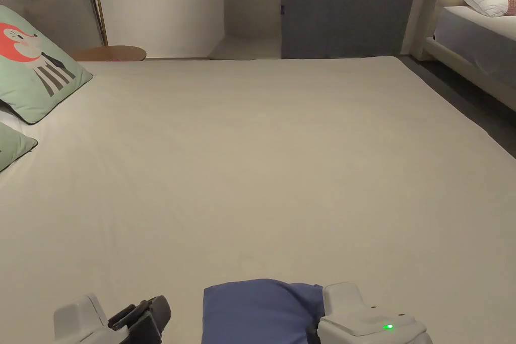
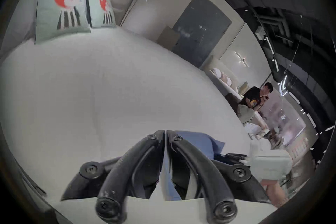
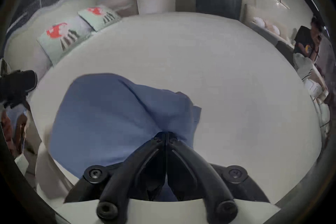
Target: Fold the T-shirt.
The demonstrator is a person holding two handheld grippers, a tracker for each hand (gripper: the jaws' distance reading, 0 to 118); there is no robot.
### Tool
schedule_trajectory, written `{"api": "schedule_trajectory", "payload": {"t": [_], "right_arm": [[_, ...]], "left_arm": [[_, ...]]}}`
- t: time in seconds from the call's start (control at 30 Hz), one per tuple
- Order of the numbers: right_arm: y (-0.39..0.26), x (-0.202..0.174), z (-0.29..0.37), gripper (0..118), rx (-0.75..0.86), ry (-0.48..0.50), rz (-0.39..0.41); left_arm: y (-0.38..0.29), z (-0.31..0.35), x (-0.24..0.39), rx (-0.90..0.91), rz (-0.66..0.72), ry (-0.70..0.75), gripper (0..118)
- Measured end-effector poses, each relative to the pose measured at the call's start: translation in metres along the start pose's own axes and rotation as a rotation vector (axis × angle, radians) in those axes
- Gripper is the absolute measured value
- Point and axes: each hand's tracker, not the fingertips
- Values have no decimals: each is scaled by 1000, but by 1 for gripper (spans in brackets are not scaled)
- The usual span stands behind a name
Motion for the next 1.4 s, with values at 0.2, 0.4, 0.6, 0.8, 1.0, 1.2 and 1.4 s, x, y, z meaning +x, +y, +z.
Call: {"api": "schedule_trajectory", "payload": {"t": [0.2, 0.4, 0.6, 0.8, 1.0, 1.2, 1.4], "right_arm": [[24, 12, -9, 0, -136, 58, 21], [21, 34, -14, 0, -145, 151, -103], [12, 43, -11, 0, -117, 183, -173], [11, 45, 15, 0, -29, 242, -264], [42, 17, 34, 0, 67, 227, -166], [64, -25, 29, 0, 89, 267, -121], [80, -66, 13, 0, 74, 300, -89]], "left_arm": [[4, -53, -38, -296, 221, -327, 111], [-10, -106, -51, -440, 380, -369, 110], [-24, -124, -31, -456, 330, -309, 36], [-13, -107, -47, -432, 411, -343, 24], [42, -47, -97, -293, 416, -297, 22], [100, 36, -187, -133, 438, -107, 22], [133, 93, -263, -51, 512, 22, 22]]}}
